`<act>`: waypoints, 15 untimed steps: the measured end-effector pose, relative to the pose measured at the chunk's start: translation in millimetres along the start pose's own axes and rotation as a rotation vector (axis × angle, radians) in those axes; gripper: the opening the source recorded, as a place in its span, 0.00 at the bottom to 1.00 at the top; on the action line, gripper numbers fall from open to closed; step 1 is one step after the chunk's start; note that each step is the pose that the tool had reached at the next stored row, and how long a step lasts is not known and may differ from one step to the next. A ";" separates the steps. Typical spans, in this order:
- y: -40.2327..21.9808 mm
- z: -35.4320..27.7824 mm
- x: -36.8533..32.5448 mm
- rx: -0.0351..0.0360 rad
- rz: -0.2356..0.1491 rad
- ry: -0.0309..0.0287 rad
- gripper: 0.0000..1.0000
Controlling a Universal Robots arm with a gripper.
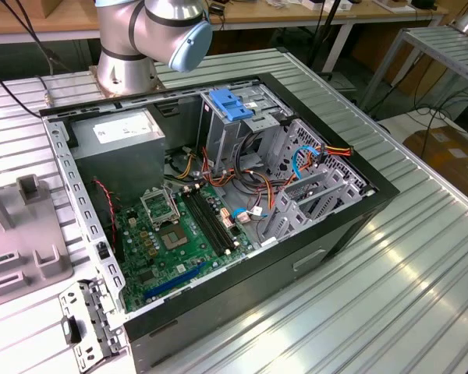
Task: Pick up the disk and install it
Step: 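Pick up the disk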
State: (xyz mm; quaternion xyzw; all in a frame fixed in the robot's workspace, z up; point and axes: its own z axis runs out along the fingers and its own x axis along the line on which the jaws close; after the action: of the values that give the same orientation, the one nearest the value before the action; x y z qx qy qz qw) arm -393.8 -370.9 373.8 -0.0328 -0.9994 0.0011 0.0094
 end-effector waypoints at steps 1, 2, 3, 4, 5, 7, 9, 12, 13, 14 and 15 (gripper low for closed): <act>0.0 0.0 0.0 0.0002 -0.010 0.0000 0.11; 0.0 0.0 0.0 0.0003 -0.015 -0.0001 0.11; 0.0 0.0 0.0 0.0004 -0.021 -0.0001 0.11; 0.0 0.0 0.0 0.0006 -0.030 -0.0001 0.11; 0.0 0.0 0.0 0.0007 -0.036 -0.0001 0.11; 0.0 0.0 0.0 0.0010 -0.052 -0.0002 0.11; 0.0 0.0 0.0 0.0013 -0.066 -0.0002 0.11; 0.0 0.0 0.0 0.0015 -0.079 -0.0002 0.11; 0.0 0.0 0.0 0.0016 -0.082 -0.0002 0.11; 0.0 0.0 0.0 0.0016 -0.086 -0.0002 0.11; 0.0 0.0 0.0 0.0017 -0.089 -0.0002 0.11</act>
State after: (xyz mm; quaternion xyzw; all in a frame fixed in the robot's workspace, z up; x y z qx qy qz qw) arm -393.8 -370.9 373.8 0.0117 -0.9999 0.0016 0.0093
